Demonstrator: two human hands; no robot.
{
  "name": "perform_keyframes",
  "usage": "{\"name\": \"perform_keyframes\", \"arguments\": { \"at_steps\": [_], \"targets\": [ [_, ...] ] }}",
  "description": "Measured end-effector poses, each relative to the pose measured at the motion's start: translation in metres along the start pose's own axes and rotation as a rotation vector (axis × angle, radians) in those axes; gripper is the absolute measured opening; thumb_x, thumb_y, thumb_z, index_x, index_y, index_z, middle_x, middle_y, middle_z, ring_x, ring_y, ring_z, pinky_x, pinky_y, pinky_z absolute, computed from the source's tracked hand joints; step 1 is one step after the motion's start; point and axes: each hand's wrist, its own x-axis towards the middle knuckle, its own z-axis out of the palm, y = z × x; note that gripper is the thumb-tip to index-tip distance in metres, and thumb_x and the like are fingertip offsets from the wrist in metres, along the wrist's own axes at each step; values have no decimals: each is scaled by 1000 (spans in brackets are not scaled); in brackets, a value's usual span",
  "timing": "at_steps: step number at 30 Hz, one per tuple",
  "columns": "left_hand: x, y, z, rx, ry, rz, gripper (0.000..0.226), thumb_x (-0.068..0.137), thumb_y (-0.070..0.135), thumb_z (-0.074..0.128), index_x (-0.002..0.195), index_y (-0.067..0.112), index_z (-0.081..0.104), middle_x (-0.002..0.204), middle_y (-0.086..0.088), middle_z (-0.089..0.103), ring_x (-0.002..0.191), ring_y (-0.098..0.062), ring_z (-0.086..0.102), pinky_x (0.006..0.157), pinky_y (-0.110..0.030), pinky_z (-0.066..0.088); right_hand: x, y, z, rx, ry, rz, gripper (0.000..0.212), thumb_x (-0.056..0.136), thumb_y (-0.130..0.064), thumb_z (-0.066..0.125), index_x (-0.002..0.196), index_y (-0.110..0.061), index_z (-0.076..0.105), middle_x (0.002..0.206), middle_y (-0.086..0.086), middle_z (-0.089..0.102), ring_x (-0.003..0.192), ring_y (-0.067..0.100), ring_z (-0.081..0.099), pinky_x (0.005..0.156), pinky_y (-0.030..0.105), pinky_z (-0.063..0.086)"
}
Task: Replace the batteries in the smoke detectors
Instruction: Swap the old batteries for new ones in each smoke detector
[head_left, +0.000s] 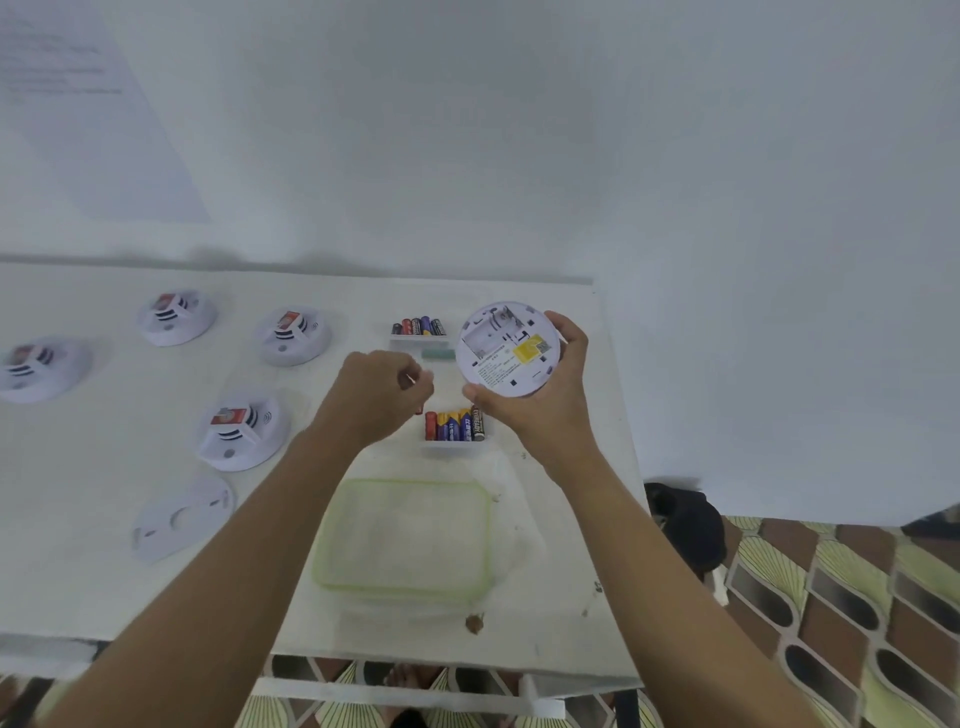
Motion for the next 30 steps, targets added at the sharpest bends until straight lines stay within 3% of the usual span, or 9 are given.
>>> {"name": "perform_keyframes", "arguments": {
  "at_steps": [4, 6, 11, 15, 17, 20, 25, 27, 30],
  "targets": [
    [14, -9, 6, 224, -293, -47, 46, 90, 29, 56, 50, 10, 50, 45, 1, 53, 41, -17, 45, 58, -30, 47, 9, -2, 4, 4, 6, -19, 95, 67, 7, 88, 138, -19, 30, 133, -8, 46, 125, 9, 51, 78, 33, 62],
    [20, -10, 6, 276, -359, -74, 45, 90, 25, 55, 50, 11, 41, 47, -4, 46, 43, -19, 37, 56, -33, 46, 15, -2, 6, -2, 14, -27, 95, 68, 7, 88, 139, -18, 30, 132, -9, 46, 122, 4, 51, 79, 32, 61],
    [29, -7, 9, 232, -451, -199, 36, 96, 28, 49, 69, 6, 58, 71, -7, 68, 65, -20, 64, 78, -38, 58, 25, -1, 11, -40, 32, 3, 96, 68, 0, 91, 139, -22, 31, 131, -13, 48, 120, -1, 53, 94, 52, 57],
    [33, -8, 8, 137, -518, -292, 30, 97, 22, 49, 92, 0, 68, 81, -10, 73, 73, -23, 73, 73, -36, 61, 29, 2, 13, -43, 37, 2, 96, 67, 1, 90, 139, -20, 31, 132, -10, 48, 121, 1, 53, 96, 55, 55],
    [32, -6, 2, 70, -530, -317, 29, 98, 20, 48, 91, -1, 67, 81, -11, 74, 70, -24, 74, 67, -34, 62, 31, 3, 15, -54, 34, 1, 95, 67, 1, 90, 139, -20, 31, 132, -10, 48, 121, 0, 53, 96, 55, 55],
    [36, -5, -14, -68, -607, -365, 30, 96, 15, 45, 90, -5, 66, 76, -8, 76, 62, -25, 74, 73, -34, 61, 36, 3, 16, -62, 40, -8, 94, 68, 3, 89, 138, -19, 31, 130, -12, 48, 118, -5, 53, 98, 49, 55],
    [52, 0, -36, -135, -473, -231, 24, 95, 22, 55, 86, 7, 70, 67, -1, 74, 54, -13, 70, 52, -21, 52, 46, 4, 18, -53, 77, -41, 93, 67, 2, 89, 138, -17, 32, 133, -8, 48, 121, 1, 54, 96, 35, 56],
    [63, 1, -37, -142, -363, -146, 19, 93, 26, 59, 84, 14, 71, 67, 4, 72, 54, -8, 68, 54, -19, 48, 51, 5, 17, -40, 89, -45, 93, 68, 7, 88, 138, -16, 32, 132, -8, 49, 120, 0, 54, 92, 33, 58],
    [88, -3, -27, -143, -230, -35, 9, 89, 22, 64, 90, 19, 73, 73, 12, 67, 70, -8, 66, 63, -17, 45, 57, 5, 17, -40, 117, -48, 93, 68, 5, 89, 138, -17, 32, 134, -6, 49, 123, 2, 54, 95, 37, 57]
  ]
}}
